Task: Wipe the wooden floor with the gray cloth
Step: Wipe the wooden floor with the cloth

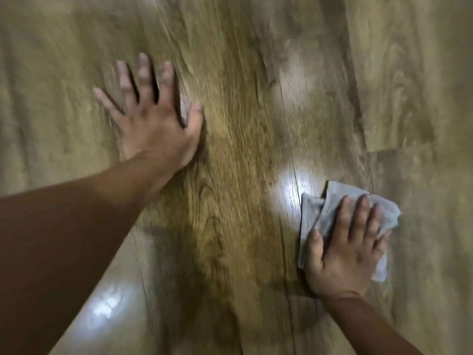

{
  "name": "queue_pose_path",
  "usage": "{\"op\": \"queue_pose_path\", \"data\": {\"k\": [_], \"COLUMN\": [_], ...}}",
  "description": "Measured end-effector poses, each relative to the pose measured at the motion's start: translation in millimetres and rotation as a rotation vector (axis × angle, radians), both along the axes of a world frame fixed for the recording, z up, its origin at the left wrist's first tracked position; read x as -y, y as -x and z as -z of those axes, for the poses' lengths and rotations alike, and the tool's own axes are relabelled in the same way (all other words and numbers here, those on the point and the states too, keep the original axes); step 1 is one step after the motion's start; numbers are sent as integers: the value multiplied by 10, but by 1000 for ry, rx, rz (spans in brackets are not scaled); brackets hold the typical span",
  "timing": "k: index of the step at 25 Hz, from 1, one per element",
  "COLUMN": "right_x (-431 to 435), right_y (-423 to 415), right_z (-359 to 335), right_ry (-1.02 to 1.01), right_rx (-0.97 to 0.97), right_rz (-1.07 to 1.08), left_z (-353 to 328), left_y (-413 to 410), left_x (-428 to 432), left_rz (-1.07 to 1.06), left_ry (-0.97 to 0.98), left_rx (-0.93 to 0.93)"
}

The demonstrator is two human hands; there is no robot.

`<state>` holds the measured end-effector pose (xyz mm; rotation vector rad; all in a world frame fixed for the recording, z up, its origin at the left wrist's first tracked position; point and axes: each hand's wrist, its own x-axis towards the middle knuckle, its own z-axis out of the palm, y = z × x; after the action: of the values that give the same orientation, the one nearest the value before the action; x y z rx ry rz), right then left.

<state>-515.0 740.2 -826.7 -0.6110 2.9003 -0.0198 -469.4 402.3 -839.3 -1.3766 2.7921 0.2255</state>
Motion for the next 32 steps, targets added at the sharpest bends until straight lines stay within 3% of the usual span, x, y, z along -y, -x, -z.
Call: {"op": "queue_pose_path", "data": {"k": [3,5,7,11,16,19,21,23,24,25,26,27,28,29,30,32], "right_x": [82,396,1099,2894,4012,3477,2231,1183,695,525,434,351,118,43,62,509], "right_y": [-49,355,902,2150,2850,2321,1520,651,362,384,438,359,326,290,261,555], "right_z": [-127,-120,-88,107,41,-4,-11,72,35,111,227,203,151,30,-5,-52], "right_ry": [-96,-136,-159,-64,-39,0,76,31,85,294,363,297,83,-242,-239,-52], "right_rx": [108,160,131,-23,46,49,67,-35,57,-15,65,240,357,327,109,81], "right_rz": [-66,-185,-352,-493,-335,-381,-392,-46,269,750,989,961,594,233,28,-426], "left_z": [-44,-75,-110,-40,-27,-30,-68,-112,-129,-77,-46,-51,-68,-57,-47,-63], "left_y": [-84,-33,-41,-76,-55,-31,-20,-2,-26,-34,-29,-33,-31,-30,-25,-49], "left_x": [-107,-89,-77,-85,-64,-59,-75,-54,-86,-72,-53,-60,-71,-80,-62,-57], "left_rz": [23,18,24,25,42,38,16,8,13,29,36,33,35,34,32,25], "left_ry": [-26,-40,-40,-22,-3,-1,-26,-45,-69,-61,-55,-60,-56,-55,-53,-84], "left_rx": [5,35,39,40,14,37,36,70,74,58,51,53,48,25,14,26]}}
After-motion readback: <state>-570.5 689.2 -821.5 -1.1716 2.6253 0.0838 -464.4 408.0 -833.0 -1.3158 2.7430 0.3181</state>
